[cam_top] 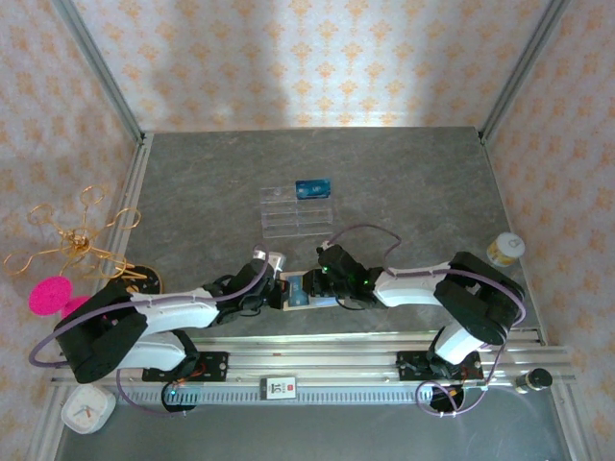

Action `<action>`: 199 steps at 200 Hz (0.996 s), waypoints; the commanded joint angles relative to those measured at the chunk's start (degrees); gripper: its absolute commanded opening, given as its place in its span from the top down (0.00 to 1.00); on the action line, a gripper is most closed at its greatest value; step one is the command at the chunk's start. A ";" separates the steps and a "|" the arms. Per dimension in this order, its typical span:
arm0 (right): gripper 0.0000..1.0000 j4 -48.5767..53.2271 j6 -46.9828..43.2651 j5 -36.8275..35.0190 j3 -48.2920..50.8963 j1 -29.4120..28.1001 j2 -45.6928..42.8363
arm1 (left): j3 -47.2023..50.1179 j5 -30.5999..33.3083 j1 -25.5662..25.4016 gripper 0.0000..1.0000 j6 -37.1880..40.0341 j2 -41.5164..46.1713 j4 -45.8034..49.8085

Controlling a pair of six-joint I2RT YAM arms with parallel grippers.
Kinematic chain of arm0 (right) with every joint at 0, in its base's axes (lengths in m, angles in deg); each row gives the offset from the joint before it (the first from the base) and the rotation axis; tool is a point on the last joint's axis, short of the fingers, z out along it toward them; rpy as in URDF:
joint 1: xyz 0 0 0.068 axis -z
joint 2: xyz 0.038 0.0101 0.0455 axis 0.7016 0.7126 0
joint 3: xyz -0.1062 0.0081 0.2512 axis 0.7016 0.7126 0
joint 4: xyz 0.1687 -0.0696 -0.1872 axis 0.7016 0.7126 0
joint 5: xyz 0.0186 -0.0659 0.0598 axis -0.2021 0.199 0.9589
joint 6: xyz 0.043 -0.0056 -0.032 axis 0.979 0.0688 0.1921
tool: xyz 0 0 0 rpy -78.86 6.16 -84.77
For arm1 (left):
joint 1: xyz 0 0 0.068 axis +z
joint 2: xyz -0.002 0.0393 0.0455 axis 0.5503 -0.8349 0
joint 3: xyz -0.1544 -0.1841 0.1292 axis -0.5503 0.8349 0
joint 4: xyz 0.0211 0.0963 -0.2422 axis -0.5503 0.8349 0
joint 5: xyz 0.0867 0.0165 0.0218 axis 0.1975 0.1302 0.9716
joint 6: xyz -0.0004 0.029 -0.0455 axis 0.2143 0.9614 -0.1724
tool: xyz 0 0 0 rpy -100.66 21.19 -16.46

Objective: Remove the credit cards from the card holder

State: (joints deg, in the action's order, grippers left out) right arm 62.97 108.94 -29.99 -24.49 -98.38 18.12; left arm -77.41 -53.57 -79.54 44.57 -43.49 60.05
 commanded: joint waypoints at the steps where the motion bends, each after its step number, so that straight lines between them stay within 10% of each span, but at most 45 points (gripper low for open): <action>1: 0.81 1.31 0.45 -1.45 -0.35 0.18 0.26 | 0.92 2.41 -0.46 1.00 0.14 1.02 0.75; 131: 0.83 0.24 1.26 -0.76 0.36 0.14 2.19 | 0.47 2.55 -0.55 1.00 2.00 -5.49 -1.78; 199: 1.00 -0.31 3.47 -3.58 2.17 0.22 -0.66 | 1.01 1.28 0.03 1.00 1.72 -6.22 -2.54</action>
State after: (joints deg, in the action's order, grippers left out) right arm 62.70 110.93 -31.15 -24.12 -97.96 19.23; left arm -77.13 -51.71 -79.52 45.05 -47.99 55.77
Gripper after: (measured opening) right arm 0.042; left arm 0.049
